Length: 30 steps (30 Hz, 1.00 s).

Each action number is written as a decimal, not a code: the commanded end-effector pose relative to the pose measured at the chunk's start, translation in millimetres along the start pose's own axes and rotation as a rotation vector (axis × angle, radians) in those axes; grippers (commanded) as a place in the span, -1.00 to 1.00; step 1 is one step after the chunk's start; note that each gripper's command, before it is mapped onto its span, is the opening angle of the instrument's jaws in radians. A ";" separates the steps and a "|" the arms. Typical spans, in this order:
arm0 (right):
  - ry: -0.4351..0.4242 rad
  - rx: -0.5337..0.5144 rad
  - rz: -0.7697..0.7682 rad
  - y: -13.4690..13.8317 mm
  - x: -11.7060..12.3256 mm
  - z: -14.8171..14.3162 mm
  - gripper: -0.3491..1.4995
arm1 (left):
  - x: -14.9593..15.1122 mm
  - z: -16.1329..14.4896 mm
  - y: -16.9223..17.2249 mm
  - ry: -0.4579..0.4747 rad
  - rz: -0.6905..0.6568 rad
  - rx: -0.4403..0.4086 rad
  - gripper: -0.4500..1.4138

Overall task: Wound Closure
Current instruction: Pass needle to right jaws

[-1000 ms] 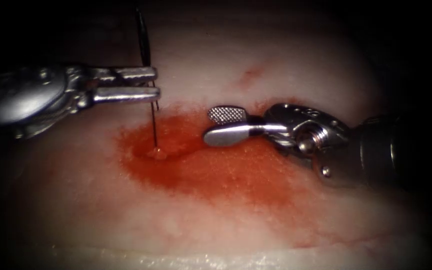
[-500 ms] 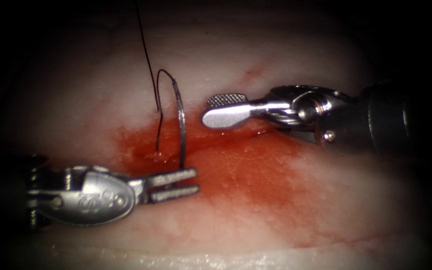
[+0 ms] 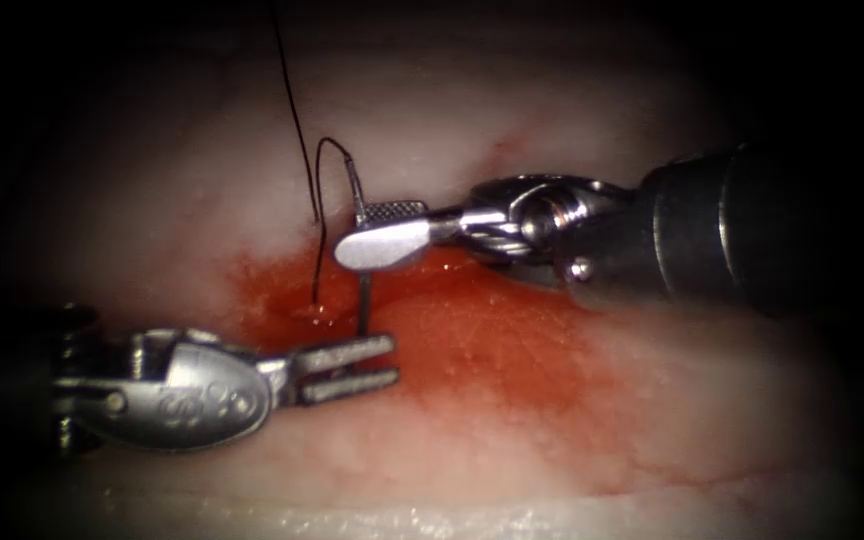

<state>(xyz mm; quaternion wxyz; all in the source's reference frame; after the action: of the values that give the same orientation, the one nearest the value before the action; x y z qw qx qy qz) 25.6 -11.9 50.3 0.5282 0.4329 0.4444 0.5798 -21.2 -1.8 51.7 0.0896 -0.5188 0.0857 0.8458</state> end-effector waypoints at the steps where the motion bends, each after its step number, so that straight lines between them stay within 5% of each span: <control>1: -0.001 -0.003 0.001 0.2 0.0 1.3 0.60 | -0.2 0.7 0.3 -0.001 0.005 -0.003 -1.00; 9: -0.013 -0.016 0.009 0.2 0.2 1.4 0.27 | -0.1 0.7 0.3 -0.012 0.017 -0.014 -1.00; 10: -0.015 -0.018 0.009 0.2 0.2 1.4 0.14 | -0.1 0.8 0.2 -0.012 0.016 -0.014 -1.00; 12: -0.018 -0.018 0.011 0.2 0.4 1.3 -0.69 | 0.0 0.8 0.2 -0.014 0.016 -0.016 -1.00; 14: -0.012 -0.023 0.012 0.2 0.6 1.4 -1.00 | 0.0 1.0 0.3 -0.018 0.022 -0.012 -1.00; 23: 0.002 -0.037 0.014 0.3 1.0 1.4 -1.00 | 0.4 1.2 0.3 -0.014 0.032 -0.037 -1.00; 24: 0.001 -0.037 0.013 0.4 1.1 1.2 -1.00 | 0.4 1.1 0.2 -0.014 0.037 -0.038 -0.78; 26: -0.005 -0.037 0.013 0.6 1.3 0.8 -1.00 | 0.6 0.8 -0.2 -0.012 -0.027 -0.033 0.35; 30: 0.006 -0.018 0.009 1.1 1.8 0.1 -1.00 | 1.0 -0.6 -1.2 0.011 -0.141 0.025 0.78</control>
<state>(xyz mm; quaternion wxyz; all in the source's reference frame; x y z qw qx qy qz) 24.7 -10.1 50.9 0.5282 0.4277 0.4383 0.5882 -20.0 -0.5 49.7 0.1628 -0.5280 0.0570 0.8315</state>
